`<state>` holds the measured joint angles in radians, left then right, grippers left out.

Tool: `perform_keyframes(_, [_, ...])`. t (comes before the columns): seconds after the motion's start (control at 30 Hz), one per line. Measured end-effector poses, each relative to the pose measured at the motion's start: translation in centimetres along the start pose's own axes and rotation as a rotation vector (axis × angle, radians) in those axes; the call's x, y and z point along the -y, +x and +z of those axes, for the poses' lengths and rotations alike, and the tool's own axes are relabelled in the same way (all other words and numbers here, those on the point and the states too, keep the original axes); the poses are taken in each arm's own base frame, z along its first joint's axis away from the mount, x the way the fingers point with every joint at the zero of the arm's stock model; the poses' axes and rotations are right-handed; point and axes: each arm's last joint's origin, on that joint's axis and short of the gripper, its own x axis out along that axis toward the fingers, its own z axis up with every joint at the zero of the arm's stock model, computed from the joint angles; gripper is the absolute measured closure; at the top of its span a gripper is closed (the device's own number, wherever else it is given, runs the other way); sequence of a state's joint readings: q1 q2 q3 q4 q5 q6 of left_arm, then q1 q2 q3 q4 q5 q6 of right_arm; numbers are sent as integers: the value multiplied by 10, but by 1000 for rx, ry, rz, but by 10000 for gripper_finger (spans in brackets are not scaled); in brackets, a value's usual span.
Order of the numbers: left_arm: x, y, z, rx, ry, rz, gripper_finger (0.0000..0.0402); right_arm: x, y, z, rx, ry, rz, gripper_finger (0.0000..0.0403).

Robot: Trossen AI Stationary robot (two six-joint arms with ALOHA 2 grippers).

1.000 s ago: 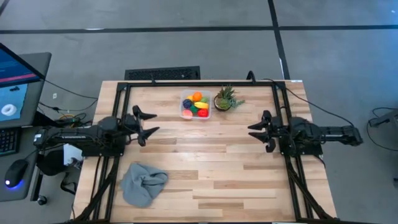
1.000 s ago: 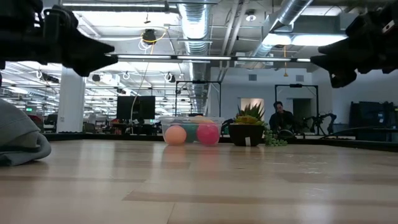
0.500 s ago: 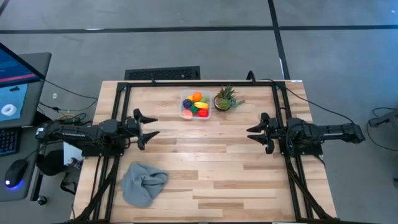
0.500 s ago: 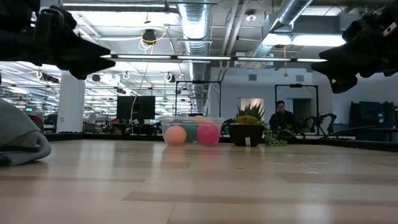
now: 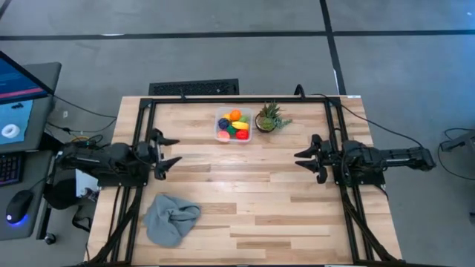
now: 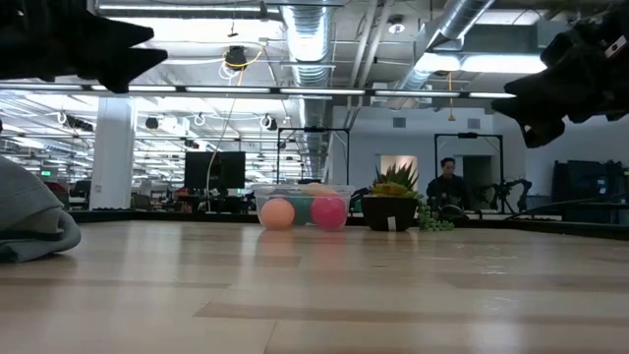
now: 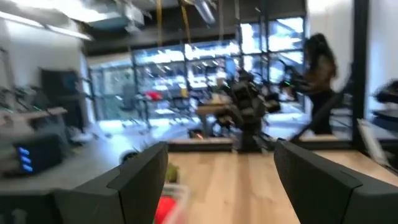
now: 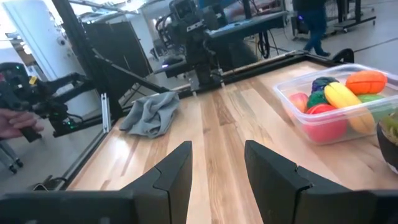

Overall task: Pick and placing Produce into tupperware
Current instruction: Return to Home Position

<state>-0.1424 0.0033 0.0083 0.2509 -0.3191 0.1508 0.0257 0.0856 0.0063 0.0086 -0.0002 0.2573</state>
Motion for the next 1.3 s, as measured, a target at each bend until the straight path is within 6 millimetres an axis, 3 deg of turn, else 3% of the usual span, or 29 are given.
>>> perform_keyframes(0.3, [6, -2, -16, -160, -43, -74, 117, 0, 0, 0, 0, -22, -2, 232])
perform_keyframes(0.77, [13, -4, -16, -134, 17, -324, 117, 0, 0, 4, 41, 15, 1, 232])
perform_keyframes(1.03, [6, -1, -10, -53, 43, -331, 117, 0, 0, 5, 51, 16, 4, 232])
perform_keyframes(1.13, [4, -1, -14, -93, 10, -407, 117, 0, 0, 5, 51, 15, 4, 232])
perform_keyframes(1.3, [0, -1, -18, -132, 19, -356, 117, 0, 0, 2, 23, 16, -4, 232])
